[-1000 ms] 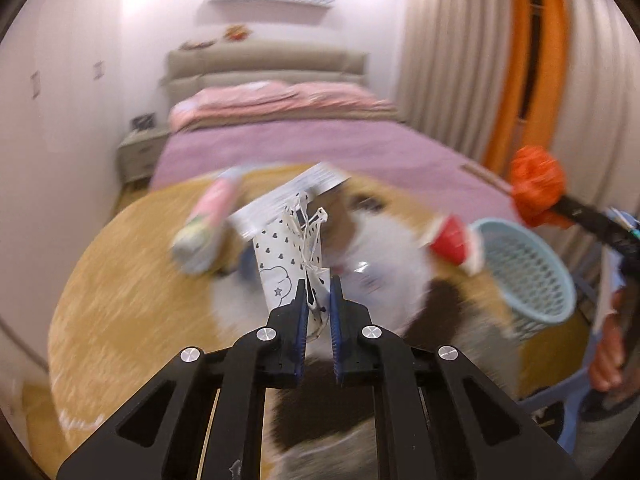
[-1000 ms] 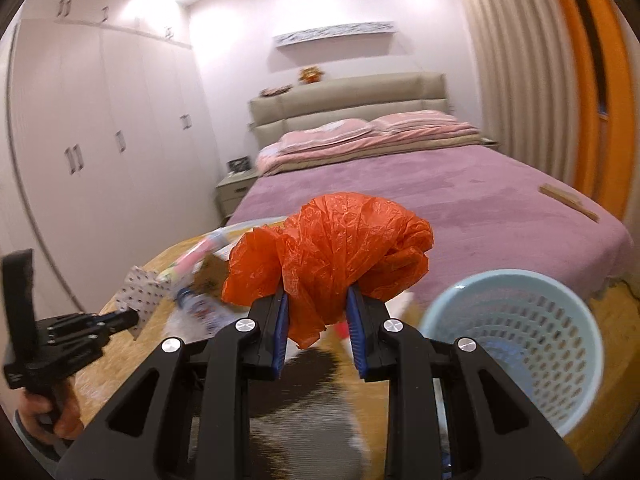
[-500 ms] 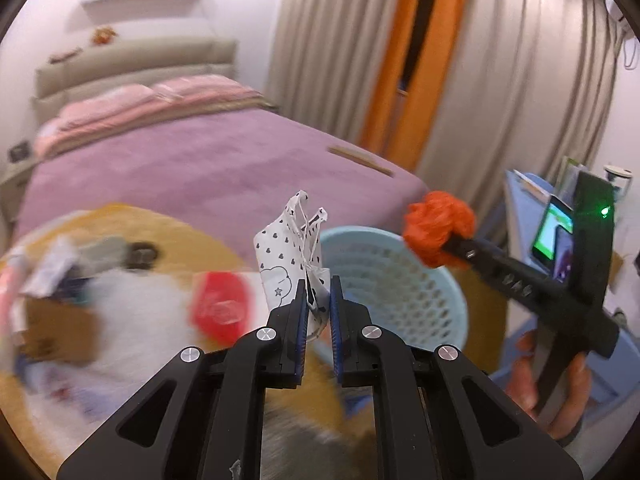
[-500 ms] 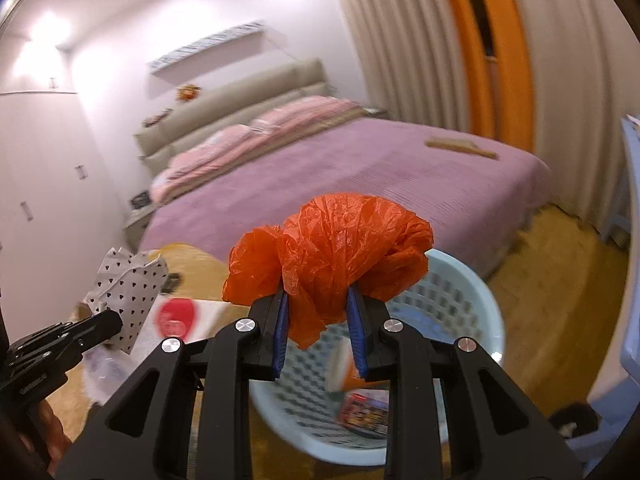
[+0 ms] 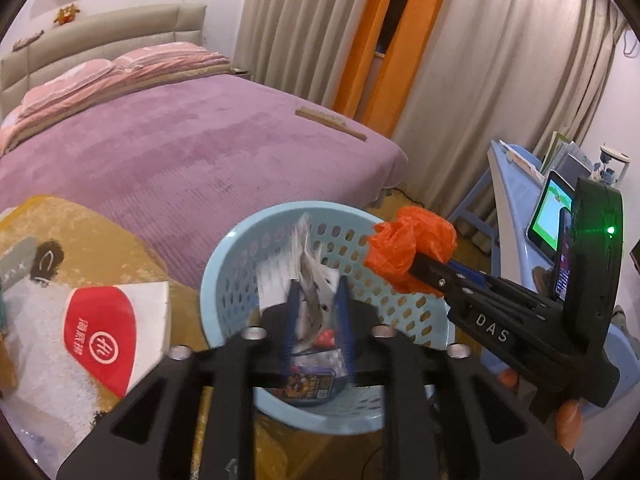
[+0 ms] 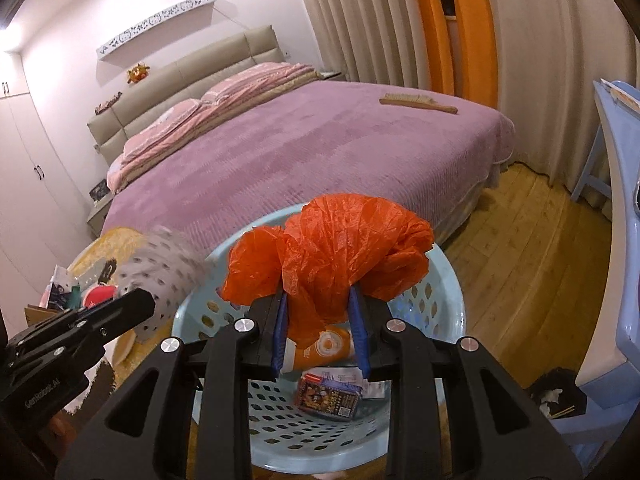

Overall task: Collect trash
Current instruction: 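Carry the paper and orange bag to the blue basket and release both, then grasp the pink drink bottle with the left tool while the right tool grasps the red-white paper cup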

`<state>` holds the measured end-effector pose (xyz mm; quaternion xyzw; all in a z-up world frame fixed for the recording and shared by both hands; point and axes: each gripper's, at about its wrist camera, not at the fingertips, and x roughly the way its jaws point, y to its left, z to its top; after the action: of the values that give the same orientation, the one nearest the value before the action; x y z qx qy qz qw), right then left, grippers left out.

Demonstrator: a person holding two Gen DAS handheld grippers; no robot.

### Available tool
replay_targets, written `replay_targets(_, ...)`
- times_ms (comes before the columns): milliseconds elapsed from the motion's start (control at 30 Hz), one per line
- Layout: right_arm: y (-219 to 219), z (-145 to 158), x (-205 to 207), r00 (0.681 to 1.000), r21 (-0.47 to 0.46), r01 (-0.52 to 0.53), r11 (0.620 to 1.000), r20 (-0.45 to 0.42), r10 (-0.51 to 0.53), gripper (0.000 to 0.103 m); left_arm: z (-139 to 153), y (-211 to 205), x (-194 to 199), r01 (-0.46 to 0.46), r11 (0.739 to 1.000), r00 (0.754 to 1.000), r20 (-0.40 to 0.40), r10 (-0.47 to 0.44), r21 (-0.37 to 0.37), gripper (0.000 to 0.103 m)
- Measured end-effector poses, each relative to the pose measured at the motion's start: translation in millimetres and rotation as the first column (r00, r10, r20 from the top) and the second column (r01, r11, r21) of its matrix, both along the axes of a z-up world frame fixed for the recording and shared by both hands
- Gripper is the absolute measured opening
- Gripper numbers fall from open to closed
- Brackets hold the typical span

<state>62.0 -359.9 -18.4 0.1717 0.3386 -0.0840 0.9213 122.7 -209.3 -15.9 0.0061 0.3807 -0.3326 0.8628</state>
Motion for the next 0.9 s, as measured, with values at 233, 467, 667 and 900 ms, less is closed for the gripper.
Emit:
replay_targets(233,2,3,-6,1.0,0.002,0.002,1.0,0.013,-0.002,0.065,15,15,-13,-0.011,0.999,0.999,0.042,0.013,-0.039,0.067)
replay_targets(467,20,29,-18,0.996,-0.027,-0.034,0.999,0.076,0.036,0.065,45,49,-32,-0.035,0.994,0.994,0.098,0.046,-0.106,0.07)
replay_targets(667,58,55,-23,0.981,-0.046,-0.122,0.991,0.147,0.128,0.065,65,92,-47,-0.114,0.984,0.98,0.149,0.134,-0.138,0.07)
replay_targets(900,120,66,-11,0.948,-0.072,-0.264,0.962,0.165,0.272,0.065,84,174,-48,-0.299,0.941,0.927,0.185,0.326,-0.161,0.07)
